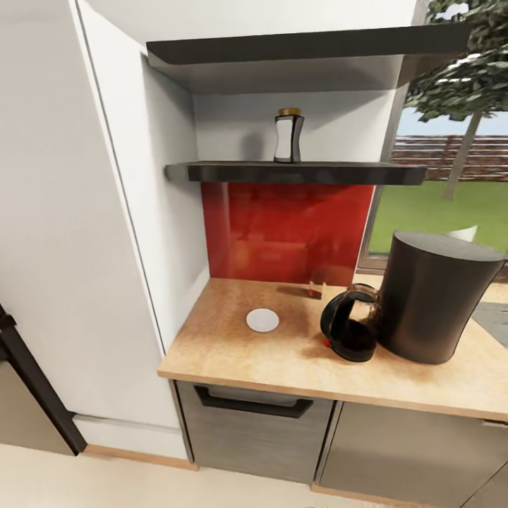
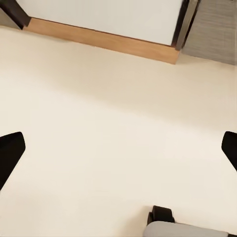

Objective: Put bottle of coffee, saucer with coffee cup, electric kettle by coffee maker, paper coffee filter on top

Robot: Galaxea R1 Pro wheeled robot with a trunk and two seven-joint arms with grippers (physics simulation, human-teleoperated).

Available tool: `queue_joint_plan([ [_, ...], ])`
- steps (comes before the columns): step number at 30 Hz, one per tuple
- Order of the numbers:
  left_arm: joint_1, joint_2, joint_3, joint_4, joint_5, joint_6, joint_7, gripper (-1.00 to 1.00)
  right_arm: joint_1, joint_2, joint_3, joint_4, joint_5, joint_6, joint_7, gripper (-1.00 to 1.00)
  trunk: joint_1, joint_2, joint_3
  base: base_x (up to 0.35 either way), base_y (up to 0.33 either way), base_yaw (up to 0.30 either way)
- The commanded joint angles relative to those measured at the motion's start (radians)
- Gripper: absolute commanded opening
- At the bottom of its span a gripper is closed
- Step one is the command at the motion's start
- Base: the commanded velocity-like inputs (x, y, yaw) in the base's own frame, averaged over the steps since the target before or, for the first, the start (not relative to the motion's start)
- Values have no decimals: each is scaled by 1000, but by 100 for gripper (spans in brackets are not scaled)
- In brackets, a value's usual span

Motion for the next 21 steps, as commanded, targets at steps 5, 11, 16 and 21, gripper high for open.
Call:
queue_joint_plan([
  [5,-1,0,3,1,-5,-4,2,100,-1,0,-9,1,6,-4,4,100,1,-2,-2,0,74,-265],
  [11,-1,0,3,1,-7,-4,2,100,-1,0,-8,1,6,-3,4,100,1,-2,-2,0,8,-265],
  [16,-1,0,3,1,-7,-4,2,100,-1,0,-7,1,6,-3,4,100,1,-2,-2,0,1,-265],
  [21,-1,0,3,1,-7,-4,2,100,-1,0,-6,1,6,-3,4,100,1,-2,-2,0,0,-265],
])
